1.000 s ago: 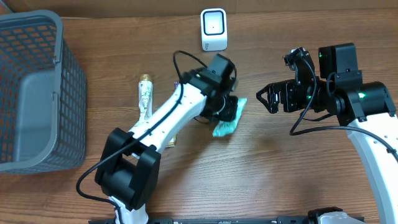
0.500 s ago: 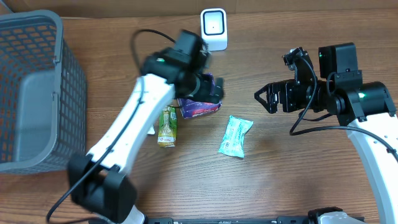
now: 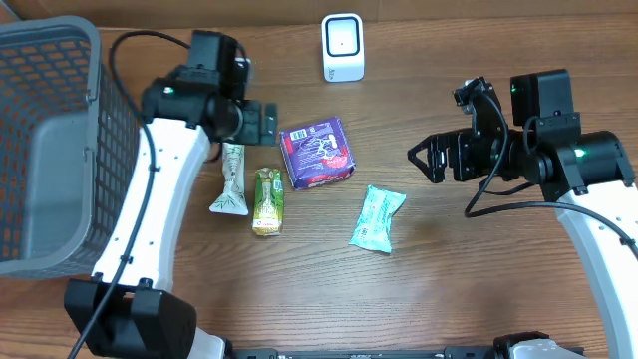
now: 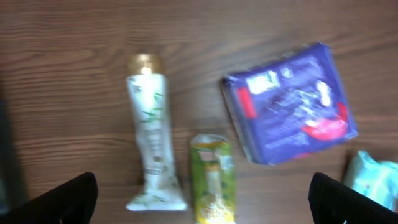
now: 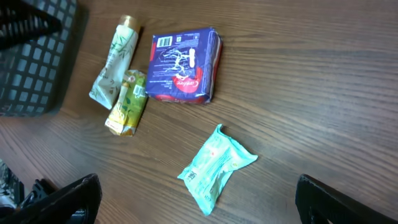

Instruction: Scan the item barcode

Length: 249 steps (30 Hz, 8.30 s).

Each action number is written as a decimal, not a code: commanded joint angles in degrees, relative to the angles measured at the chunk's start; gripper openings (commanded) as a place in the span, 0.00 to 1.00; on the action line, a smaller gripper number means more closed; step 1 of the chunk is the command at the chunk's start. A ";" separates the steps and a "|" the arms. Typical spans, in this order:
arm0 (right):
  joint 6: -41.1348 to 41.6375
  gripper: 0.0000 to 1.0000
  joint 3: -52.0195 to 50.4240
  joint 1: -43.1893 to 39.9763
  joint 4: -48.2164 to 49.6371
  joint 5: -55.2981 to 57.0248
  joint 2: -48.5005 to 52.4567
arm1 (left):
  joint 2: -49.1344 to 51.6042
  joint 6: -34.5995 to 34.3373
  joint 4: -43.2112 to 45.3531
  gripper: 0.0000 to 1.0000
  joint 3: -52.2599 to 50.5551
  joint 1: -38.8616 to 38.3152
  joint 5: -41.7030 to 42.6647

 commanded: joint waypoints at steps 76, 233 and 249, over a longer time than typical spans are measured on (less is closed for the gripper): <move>0.42 1.00 -0.11 0.24 2.05 -0.52 0.20 | -2.29 18.99 -8.81 0.93 0.07 17.64 2.21; 25.27 0.04 -33.09 4.98 44.00 -5.49 22.38 | -2.16 10.43 5.38 1.00 0.33 8.79 0.59; 41.57 0.04 -24.61 -4.76 41.27 -2.27 -8.24 | -2.14 10.43 5.35 1.00 0.33 8.79 0.59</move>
